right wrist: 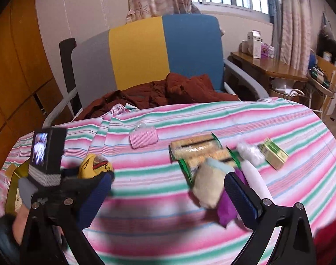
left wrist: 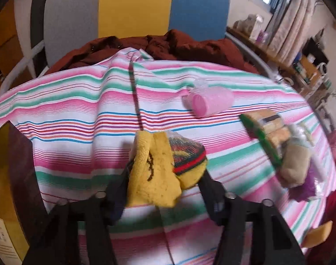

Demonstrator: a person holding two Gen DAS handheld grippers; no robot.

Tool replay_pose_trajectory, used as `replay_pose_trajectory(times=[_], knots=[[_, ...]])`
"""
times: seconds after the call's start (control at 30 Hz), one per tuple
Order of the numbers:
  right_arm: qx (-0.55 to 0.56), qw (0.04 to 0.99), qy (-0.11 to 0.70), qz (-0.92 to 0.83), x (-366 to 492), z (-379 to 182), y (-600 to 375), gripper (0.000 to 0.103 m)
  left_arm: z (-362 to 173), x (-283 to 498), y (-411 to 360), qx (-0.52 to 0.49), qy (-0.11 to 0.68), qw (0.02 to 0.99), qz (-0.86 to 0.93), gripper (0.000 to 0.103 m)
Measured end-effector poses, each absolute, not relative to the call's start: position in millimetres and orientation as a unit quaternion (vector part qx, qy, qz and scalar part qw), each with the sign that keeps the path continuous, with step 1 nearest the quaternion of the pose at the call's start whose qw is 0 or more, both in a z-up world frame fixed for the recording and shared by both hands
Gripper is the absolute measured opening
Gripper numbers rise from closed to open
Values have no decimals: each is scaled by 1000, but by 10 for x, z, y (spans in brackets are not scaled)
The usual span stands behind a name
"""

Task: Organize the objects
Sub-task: 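Grasp the yellow knitted sock with the left gripper while the right grasps the pink roller, then carry the yellow sock and pink roller into the gold tray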

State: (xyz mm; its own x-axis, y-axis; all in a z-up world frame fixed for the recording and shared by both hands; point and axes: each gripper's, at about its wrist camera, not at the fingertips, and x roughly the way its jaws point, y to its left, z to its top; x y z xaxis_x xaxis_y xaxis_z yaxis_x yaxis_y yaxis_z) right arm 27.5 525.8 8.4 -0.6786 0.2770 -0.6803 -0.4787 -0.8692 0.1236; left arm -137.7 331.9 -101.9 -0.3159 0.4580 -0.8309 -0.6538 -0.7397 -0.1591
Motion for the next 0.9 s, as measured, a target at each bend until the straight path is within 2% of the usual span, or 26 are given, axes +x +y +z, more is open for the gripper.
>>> replay_pose_trajectory(times=[0.33, 0.67, 0.7, 0.77, 0.9], knots=[[-414, 133, 121, 892, -1028, -314, 5436, 103, -569, -1080, 2686, -435, 26, 365, 823, 51], [-497, 137, 50, 855, -1863, -825, 5509, 103, -246, -933, 2184, -420, -19, 366, 830, 52], [-500, 135, 51, 854, -1889, -859, 5515, 93, -236, -918, 2142, -418, -24, 364, 832, 52], [-512, 125, 51, 849, -1904, -910, 5501, 65, -232, -912, 2077, -416, -25, 361, 834, 52], [-503, 124, 45, 854, -1760, -870, 5406, 65, -224, -909, 1926, -417, -31, 348, 839, 52]])
